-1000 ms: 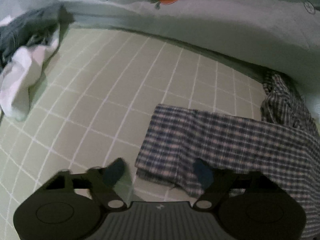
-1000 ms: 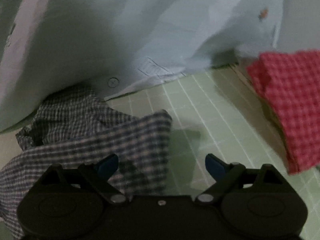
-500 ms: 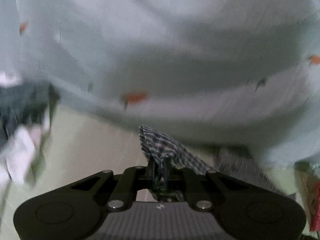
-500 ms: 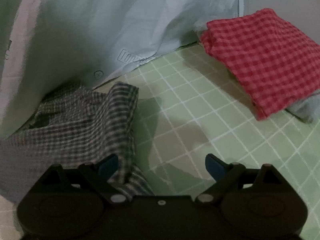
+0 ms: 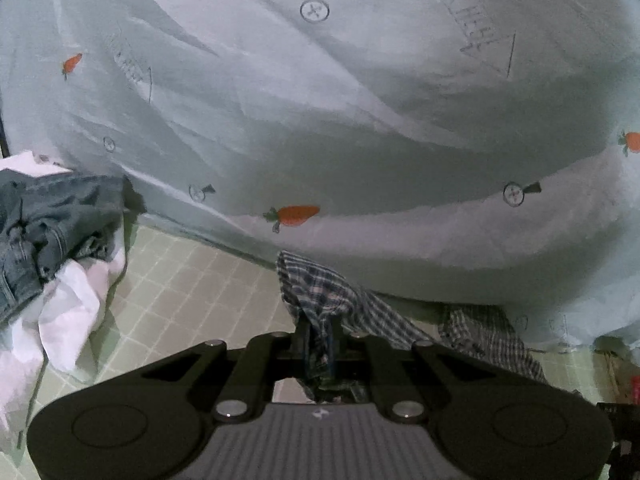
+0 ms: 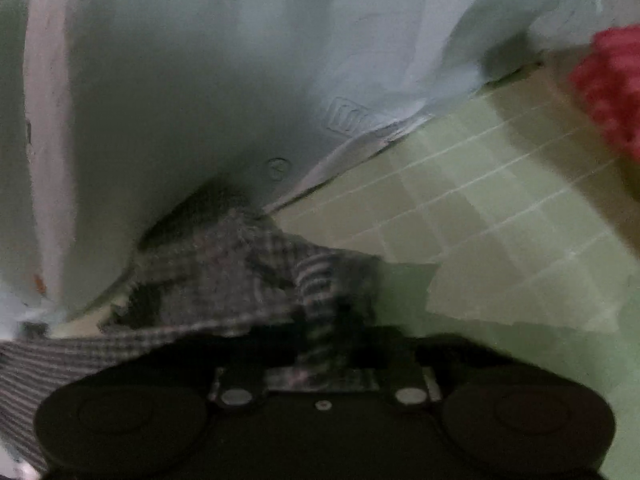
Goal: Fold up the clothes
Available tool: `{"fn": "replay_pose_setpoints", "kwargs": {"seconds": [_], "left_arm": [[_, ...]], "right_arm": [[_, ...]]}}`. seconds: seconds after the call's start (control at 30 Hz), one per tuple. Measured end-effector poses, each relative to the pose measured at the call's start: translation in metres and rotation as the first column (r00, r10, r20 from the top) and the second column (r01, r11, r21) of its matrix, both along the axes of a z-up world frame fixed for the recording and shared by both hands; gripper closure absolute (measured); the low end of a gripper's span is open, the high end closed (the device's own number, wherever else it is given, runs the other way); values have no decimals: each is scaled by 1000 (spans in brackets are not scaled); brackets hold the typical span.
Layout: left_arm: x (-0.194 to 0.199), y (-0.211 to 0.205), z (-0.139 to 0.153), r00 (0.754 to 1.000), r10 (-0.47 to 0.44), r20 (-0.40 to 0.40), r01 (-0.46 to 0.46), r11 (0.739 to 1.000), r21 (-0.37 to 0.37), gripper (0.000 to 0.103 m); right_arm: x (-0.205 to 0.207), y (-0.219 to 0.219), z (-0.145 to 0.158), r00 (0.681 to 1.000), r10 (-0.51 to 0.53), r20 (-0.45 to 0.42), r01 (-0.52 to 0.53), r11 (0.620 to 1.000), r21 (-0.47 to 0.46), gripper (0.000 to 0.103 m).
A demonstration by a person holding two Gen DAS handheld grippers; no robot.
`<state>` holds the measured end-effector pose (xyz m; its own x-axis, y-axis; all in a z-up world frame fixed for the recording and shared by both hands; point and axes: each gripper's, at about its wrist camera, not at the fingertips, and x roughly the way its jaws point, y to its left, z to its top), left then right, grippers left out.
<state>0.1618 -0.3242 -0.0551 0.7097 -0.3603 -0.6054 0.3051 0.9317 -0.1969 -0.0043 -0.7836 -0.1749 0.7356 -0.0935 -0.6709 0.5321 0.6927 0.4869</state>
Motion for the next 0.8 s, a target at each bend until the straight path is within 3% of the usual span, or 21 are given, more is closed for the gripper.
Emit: {"fn": "replay_pose_setpoints", "kwargs": {"seconds": [0.2, 0.37, 0.6, 0.8], "left_arm": [[0, 3, 48, 995, 10, 99, -2, 996, -89, 95], [-3, -6, 71, 981, -18, 194, 30, 998, -60, 95], [16, 4, 17, 998, 47, 35, -47, 999, 1, 95], [29, 11, -35, 990, 102, -97, -98, 994, 45, 95]], "right_arm": [[1, -6, 41, 990, -3, 144, 8, 999, -37, 100], [16, 3, 48, 992, 45, 117, -33, 995, -99, 100], [38, 8, 26, 998, 54, 29, -50, 991, -125, 100], [65, 12, -3, 992, 86, -97, -101, 982, -159, 99]]}}
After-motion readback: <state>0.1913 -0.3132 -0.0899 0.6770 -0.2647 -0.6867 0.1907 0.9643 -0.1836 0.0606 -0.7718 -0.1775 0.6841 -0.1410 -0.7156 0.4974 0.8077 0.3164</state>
